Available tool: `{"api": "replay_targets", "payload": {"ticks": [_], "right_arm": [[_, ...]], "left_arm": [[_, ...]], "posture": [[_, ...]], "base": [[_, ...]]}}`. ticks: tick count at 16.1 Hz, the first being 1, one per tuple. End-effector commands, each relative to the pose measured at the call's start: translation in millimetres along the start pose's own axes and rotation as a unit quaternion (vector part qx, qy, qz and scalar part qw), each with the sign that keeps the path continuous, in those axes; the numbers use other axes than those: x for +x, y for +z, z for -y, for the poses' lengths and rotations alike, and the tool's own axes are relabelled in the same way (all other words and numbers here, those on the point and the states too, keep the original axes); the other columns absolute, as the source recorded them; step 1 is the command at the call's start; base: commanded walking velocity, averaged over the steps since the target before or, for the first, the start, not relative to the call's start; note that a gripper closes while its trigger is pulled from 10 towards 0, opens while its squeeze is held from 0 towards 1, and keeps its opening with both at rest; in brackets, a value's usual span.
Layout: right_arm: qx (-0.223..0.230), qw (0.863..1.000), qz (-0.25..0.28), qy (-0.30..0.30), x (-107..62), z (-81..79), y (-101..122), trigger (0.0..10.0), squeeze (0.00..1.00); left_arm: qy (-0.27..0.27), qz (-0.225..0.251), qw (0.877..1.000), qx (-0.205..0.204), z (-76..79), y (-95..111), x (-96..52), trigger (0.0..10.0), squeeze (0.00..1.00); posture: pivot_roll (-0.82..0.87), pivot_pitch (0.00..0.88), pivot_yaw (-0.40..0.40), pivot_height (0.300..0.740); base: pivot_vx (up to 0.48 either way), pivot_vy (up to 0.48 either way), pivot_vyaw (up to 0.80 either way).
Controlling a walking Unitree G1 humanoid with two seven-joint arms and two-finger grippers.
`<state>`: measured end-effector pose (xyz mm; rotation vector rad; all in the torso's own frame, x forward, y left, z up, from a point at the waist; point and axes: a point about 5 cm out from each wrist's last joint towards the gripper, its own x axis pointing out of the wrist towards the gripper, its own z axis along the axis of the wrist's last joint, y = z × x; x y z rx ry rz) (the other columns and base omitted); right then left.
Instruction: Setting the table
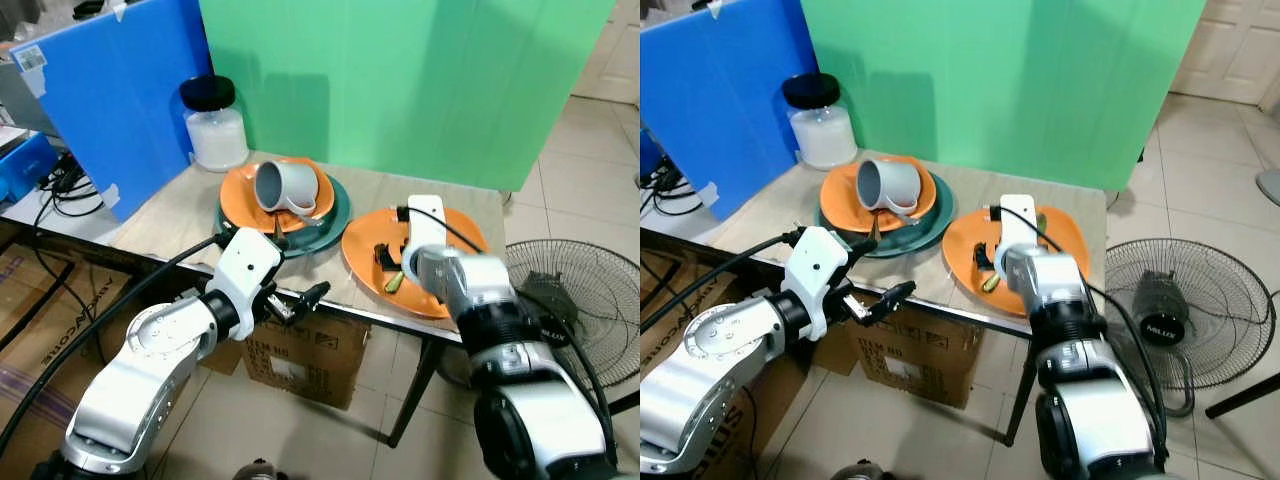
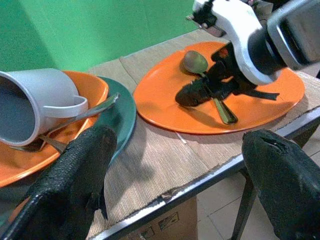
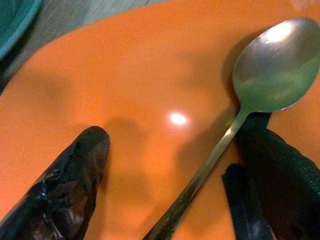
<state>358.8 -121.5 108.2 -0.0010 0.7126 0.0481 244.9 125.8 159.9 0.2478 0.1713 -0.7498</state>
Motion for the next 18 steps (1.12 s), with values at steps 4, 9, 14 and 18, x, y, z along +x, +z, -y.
{"api": "replay_targets", "payload": {"ticks": [4,9,14,18], "right_arm": [[0.031,0.999,-0.036,-0.003,4.1,5.8,-4.7,3.7,0.00],[0.033,0.998,-0.052,0.000,4.1,6.2,-4.9,0.1,0.00],[0.017,0.998,-0.055,-0.001,4.3,9.2,-4.3,0.0,0.00],[0.006,0.999,-0.049,0.003,4.1,9.7,-0.2,0.0,0.00]], "left_arm": [[-0.007,-0.002,1.000,0.006,-0.9,0.5,1.6,10.0,0.00],[-0.014,-0.002,1.000,0.005,-1.2,1.0,2.0,10.0,0.00],[-0.020,0.001,1.000,0.005,1.8,3.9,1.2,10.0,0.00],[-0.069,-0.007,0.998,-0.011,8.4,1.9,-3.1,10.0,0.00]], "posture": [[0.14,0.000,0.028,0.740],[0.14,0.000,0.030,0.740],[0.14,0.000,0.030,0.740],[0.13,0.000,0.030,0.740]], "base": [[0.000,0.000,0.00],[0.000,0.000,0.00],[0.000,0.000,0.00],[0.000,0.000,0.00]]}}
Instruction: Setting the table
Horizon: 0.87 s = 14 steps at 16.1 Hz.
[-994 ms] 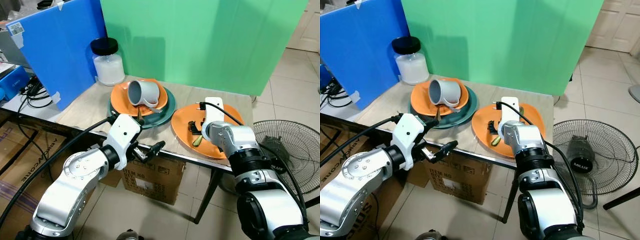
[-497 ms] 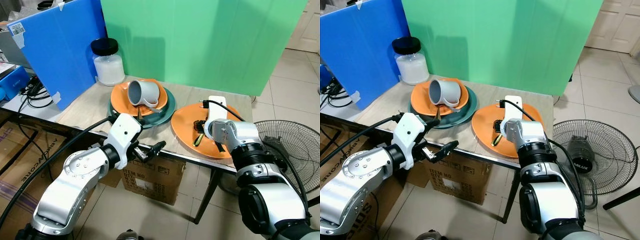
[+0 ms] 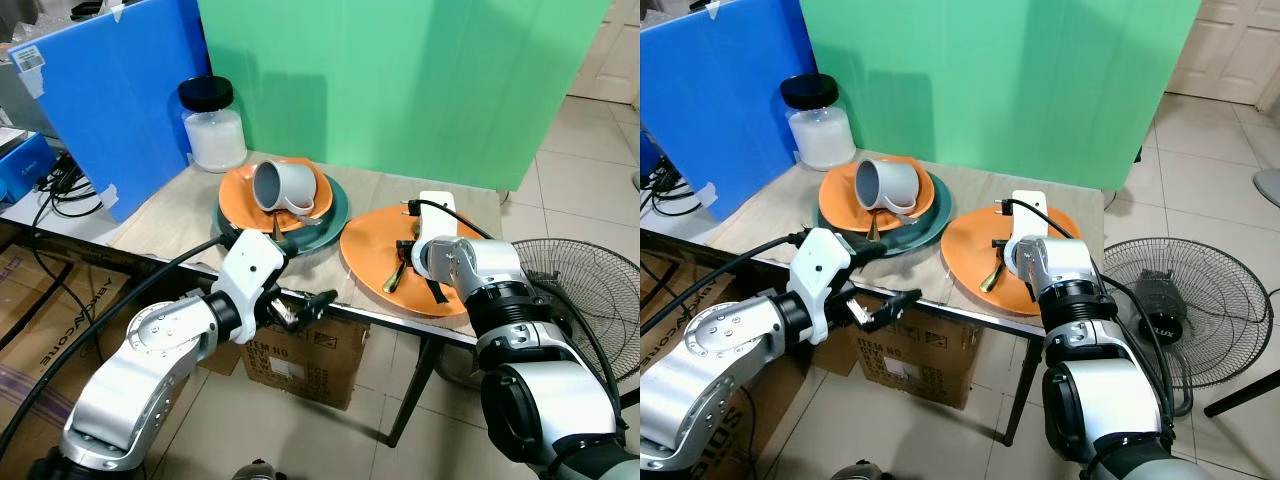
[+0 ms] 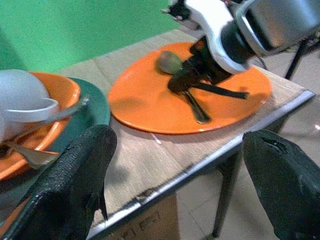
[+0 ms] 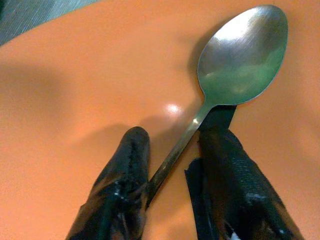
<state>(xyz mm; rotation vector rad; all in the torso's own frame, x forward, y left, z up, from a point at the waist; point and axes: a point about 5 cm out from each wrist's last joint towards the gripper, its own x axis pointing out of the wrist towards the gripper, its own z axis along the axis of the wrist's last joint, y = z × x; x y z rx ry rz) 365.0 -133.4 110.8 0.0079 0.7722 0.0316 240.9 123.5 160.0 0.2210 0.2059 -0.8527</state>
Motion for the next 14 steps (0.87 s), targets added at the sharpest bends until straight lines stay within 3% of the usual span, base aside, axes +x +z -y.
{"api": "replay_targets", "payload": {"ticks": [1,11,14], "right_arm": [[-0.004,1.000,-0.019,0.009,2.0,-2.3,-6,0.0,0.00],[-0.014,1.000,-0.004,0.015,0.6,-2.3,0,0.0,0.00],[-0.042,0.995,0.090,0.032,-3.6,-0.8,13,0.0,0.00]], "left_arm": [[-0.015,-0.003,1.000,0.001,4.1,1,-1.7,10.0,0.00],[-0.006,-0.004,1.000,0.004,-0.7,-2,-0.7,10.0,0.00],[0.002,-0.001,1.000,0.005,-2.8,-2,0.4,10.0,0.00]], "posture": [[0.13,0.000,0.030,0.740],[0.13,0.000,0.030,0.740],[0.13,0.000,0.027,0.740]], "base": [[0.000,0.000,0.00],[0.000,0.000,0.00],[0.000,0.000,0.00]]}}
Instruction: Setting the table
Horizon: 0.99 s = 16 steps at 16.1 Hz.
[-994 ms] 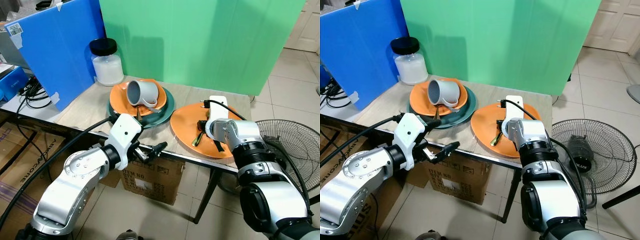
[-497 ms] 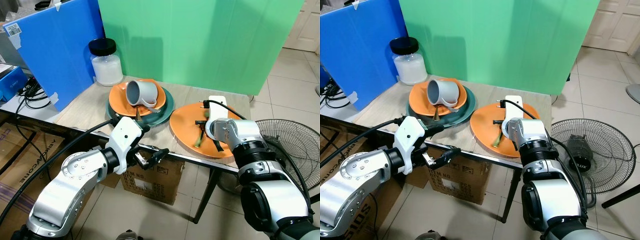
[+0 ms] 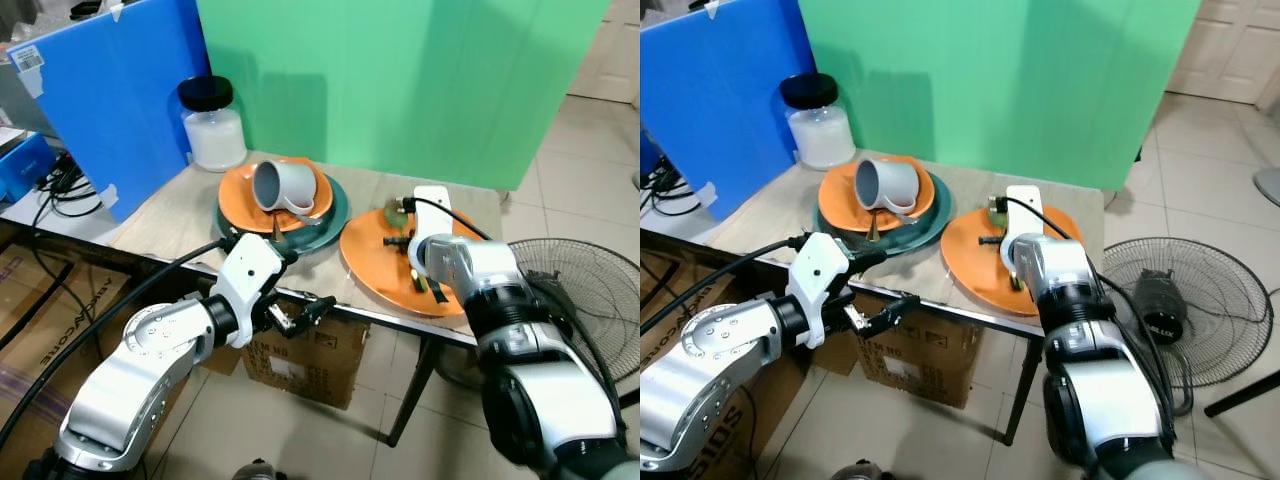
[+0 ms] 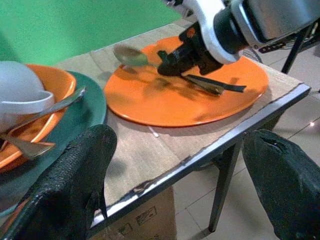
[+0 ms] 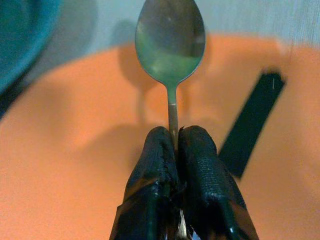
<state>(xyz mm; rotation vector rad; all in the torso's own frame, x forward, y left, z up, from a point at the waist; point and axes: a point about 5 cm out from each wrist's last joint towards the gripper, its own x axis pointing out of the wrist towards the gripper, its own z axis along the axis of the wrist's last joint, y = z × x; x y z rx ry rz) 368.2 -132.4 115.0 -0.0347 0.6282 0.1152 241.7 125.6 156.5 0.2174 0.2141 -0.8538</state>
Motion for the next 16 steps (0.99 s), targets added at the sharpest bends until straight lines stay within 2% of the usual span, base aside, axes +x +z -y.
{"api": "replay_targets", "payload": {"ticks": [1,5,6,8,9,10,11,12,14,16], "right_arm": [[-0.016,0.999,0.041,0.006,-3.9,1.7,11,0.0,0.00],[0.026,0.990,0.134,0.037,-21.8,11.8,28,0.0,0.00],[0.048,0.981,0.184,0.048,-34.8,15.5,36,0.0,0.00],[0.046,0.957,0.282,0.059,-67.4,20.6,44,0.0,0.00],[0.047,0.953,0.294,0.059,-72.0,21.1,45,0.0,0.00],[0.047,0.947,0.312,0.055,-84.1,21.6,41,0.0,0.00],[0.040,0.942,0.330,0.048,-94.6,21.9,37,3.3,0.00],[0.025,0.940,0.338,0.041,-102.9,21.7,30,10.0,0.00],[0.027,0.941,0.336,0.043,-114.0,18.6,13,10.0,0.00],[0.025,0.945,0.323,0.033,-117.0,14.7,0,10.0,0.00]], "left_arm": [[0.006,0.003,1.000,0.009,-1.5,2,0.5,10.0,0.00],[0.024,0.018,0.999,0.011,-3.9,10,-0.2,10.0,0.00],[0.036,0.023,0.999,0.012,-5.3,13,0.9,10.0,0.00],[0.095,0.047,0.994,0.011,-13.5,22,9.9,10.0,0.00],[0.106,0.052,0.993,0.010,-14.8,23,10.7,10.0,0.00],[0.131,0.064,0.989,0.003,-15.5,25,12.0,10.0,0.00],[0.151,0.075,0.986,-0.002,-14.9,27,12.8,10.0,0.00],[0.172,0.080,0.982,-0.012,-14.9,28,12.4,10.0,0.00],[0.206,0.080,0.975,-0.015,-20.0,24,11.9,10.0,0.00],[0.215,0.095,0.972,-0.010,-21.7,27,10.2,10.0,0.00]], "posture": [[0.13,0.000,0.027,0.740],[0.13,0.000,0.024,0.740],[0.13,0.000,0.025,0.740],[0.12,0.000,0.028,0.740],[0.12,0.000,0.028,0.740],[0.11,0.000,0.025,0.740],[0.11,0.000,0.018,0.740],[0.11,0.000,0.013,0.740],[0.11,0.000,0.010,0.740],[0.11,0.000,0.005,0.740]], "base": [[0.000,0.000,0.00],[0.000,0.000,0.00],[0.000,0.000,0.00],[0.000,0.000,0.00],[0.000,0.000,0.00],[0.000,0.000,0.00],[0.000,0.000,0.00],[0.000,0.000,0.00],[0.000,0.000,0.00],[0.000,0.000,-0.40]]}}
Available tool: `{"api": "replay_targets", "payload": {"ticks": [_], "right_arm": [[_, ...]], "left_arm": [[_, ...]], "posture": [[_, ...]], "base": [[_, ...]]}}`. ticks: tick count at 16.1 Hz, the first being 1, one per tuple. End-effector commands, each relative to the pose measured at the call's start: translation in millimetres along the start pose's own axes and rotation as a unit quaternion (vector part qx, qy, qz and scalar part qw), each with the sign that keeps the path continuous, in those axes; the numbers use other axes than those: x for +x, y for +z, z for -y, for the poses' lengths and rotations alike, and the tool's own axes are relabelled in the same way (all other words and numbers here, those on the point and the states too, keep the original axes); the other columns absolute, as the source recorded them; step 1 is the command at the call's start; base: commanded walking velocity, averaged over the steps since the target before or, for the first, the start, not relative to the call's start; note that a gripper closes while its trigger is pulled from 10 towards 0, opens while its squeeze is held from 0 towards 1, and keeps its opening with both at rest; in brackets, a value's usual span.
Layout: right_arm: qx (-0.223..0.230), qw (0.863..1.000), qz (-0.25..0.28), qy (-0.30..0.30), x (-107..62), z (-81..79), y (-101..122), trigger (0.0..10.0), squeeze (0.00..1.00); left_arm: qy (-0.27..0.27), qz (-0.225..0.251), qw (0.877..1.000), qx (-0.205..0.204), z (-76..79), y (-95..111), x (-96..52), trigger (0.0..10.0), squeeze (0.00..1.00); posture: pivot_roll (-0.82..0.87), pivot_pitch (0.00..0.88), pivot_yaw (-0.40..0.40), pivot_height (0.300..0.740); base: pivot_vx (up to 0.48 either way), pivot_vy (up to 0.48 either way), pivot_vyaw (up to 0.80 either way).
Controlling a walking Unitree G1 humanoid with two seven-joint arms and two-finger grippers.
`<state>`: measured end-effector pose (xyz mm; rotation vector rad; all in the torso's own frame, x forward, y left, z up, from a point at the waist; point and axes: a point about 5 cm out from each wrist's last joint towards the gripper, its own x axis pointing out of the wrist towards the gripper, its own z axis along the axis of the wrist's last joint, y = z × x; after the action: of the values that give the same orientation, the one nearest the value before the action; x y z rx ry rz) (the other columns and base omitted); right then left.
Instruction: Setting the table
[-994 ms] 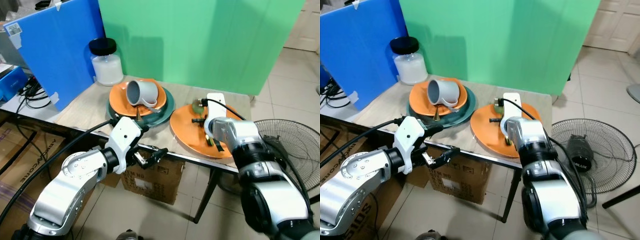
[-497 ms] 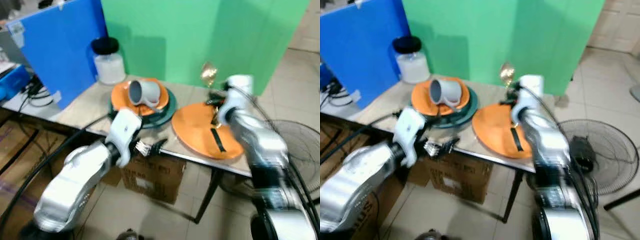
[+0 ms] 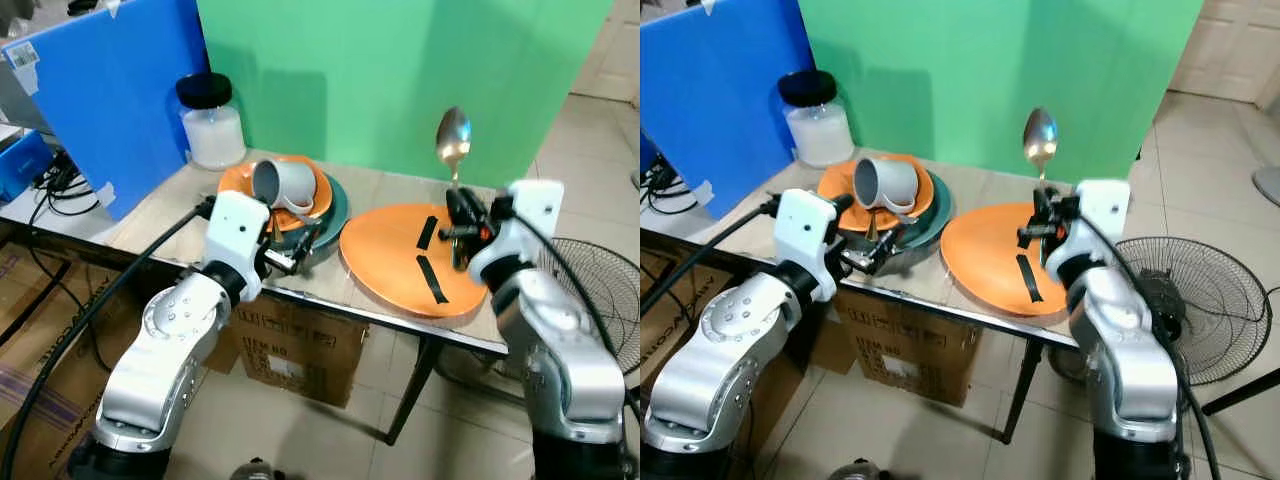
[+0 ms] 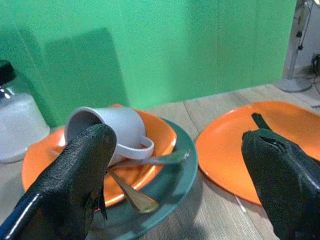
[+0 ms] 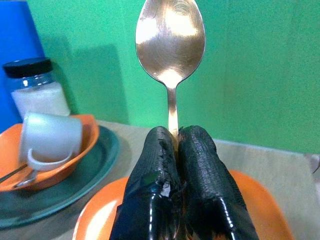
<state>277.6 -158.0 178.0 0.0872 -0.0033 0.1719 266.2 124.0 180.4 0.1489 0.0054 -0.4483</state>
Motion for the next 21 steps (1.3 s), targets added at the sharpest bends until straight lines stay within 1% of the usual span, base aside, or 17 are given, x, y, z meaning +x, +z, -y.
{"api": "replay_targets", "payload": {"ticks": [1,4,6,10,13,15,17,21], "right_arm": [[-0.003,1.000,0.007,-0.009,-4.4,-1.7,4,10.0,0.00],[0.001,1.000,0.002,-0.028,-9.2,0.1,3,10.0,0.00],[-0.003,0.999,-0.004,-0.038,-11.1,2.8,1,10.0,0.00],[-0.005,0.999,-0.015,-0.049,-13.6,2.4,-3,10.0,0.00],[-0.008,0.998,-0.020,-0.055,-12.9,3.0,-2,10.0,0.00],[-0.036,0.997,-0.037,-0.061,-9.4,3.4,-3,10.0,0.00],[-0.042,0.997,-0.041,-0.047,-6.2,-1.3,-3,10.0,0.00],[-0.031,0.997,-0.040,-0.050,-5.2,-1.7,-3,10.0,0.00]], "left_arm": [[0.010,0.010,1.000,0.007,-2.2,3,1.0,10.0,0.00],[0.017,0.005,1.000,0.019,-0.8,0,0.0,10.0,0.00],[0.018,0.005,1.000,0.020,-0.5,-1,-1.1,10.0,0.00],[0.026,0.005,0.999,0.021,-2.6,-2,-2.1,10.0,0.00],[0.031,0.004,0.999,0.018,-5.0,-3,-1.8,10.0,0.00],[0.044,0.003,0.999,0.016,-8.8,-4,-2.6,10.0,0.00],[0.051,0.005,0.998,0.020,-10.5,-3,-2.0,10.0,0.00],[0.063,0.004,0.998,0.022,-12.7,-4,-1.3,10.0,0.00]], "posture": [[0.12,0.000,0.003,0.740],[0.12,0.000,0.006,0.740],[0.12,0.000,0.005,0.740],[0.12,0.000,0.005,0.740],[0.12,0.000,0.006,0.740],[0.12,0.000,0.004,0.740],[0.12,0.000,0.002,0.740],[0.12,0.000,-0.002,0.740]], "base": [[0.000,0.000,-0.80],[0.000,0.000,-0.80],[0.000,0.000,-0.80],[0.000,0.000,-0.80],[0.000,0.000,-0.80],[0.000,0.000,-0.80],[0.000,0.000,-0.80],[0.000,0.000,-0.80]]}}
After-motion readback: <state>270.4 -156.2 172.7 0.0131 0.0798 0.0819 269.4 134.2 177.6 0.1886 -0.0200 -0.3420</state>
